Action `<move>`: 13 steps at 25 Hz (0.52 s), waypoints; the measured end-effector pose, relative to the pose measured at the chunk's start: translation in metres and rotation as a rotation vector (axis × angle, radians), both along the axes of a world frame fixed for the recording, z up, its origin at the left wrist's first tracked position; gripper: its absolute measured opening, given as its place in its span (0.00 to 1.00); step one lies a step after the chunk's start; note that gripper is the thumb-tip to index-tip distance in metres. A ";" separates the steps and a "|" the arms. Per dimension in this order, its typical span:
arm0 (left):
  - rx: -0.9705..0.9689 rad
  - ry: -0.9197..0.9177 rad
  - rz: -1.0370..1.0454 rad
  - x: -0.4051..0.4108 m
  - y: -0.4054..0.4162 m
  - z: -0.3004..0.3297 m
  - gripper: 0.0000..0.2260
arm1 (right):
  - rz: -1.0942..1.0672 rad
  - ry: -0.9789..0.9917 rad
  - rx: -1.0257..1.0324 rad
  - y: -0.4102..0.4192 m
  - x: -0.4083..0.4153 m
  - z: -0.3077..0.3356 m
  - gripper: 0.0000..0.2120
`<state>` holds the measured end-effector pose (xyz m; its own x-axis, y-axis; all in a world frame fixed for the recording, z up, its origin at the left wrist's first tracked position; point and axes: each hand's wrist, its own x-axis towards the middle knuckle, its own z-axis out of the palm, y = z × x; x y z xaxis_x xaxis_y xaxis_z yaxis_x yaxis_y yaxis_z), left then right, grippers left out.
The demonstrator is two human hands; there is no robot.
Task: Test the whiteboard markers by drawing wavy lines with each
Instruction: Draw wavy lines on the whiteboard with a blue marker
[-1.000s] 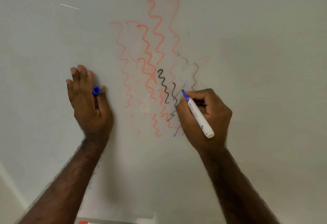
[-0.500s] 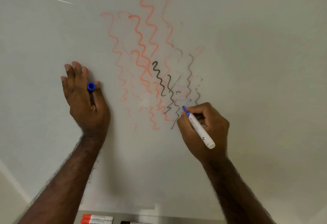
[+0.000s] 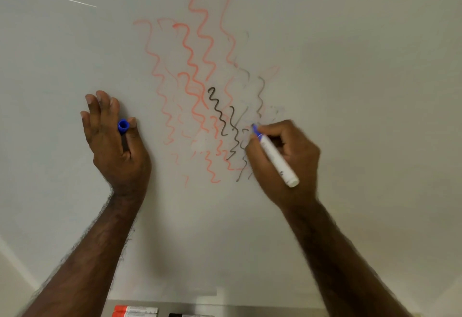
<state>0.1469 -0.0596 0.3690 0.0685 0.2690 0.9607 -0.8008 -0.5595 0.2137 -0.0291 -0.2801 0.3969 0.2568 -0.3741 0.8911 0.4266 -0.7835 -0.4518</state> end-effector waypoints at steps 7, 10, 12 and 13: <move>0.017 0.008 -0.006 0.000 0.001 -0.001 0.17 | -0.142 -0.161 0.134 -0.011 -0.001 0.005 0.04; 0.016 -0.003 0.001 -0.001 0.001 -0.002 0.17 | -0.035 -0.023 0.046 -0.004 -0.005 -0.014 0.04; 0.021 -0.010 0.006 -0.001 0.001 -0.002 0.17 | -0.074 -0.039 0.048 -0.009 -0.006 -0.022 0.04; 0.026 -0.012 0.007 0.000 0.000 -0.002 0.17 | -0.127 -0.080 0.085 -0.014 -0.006 -0.024 0.05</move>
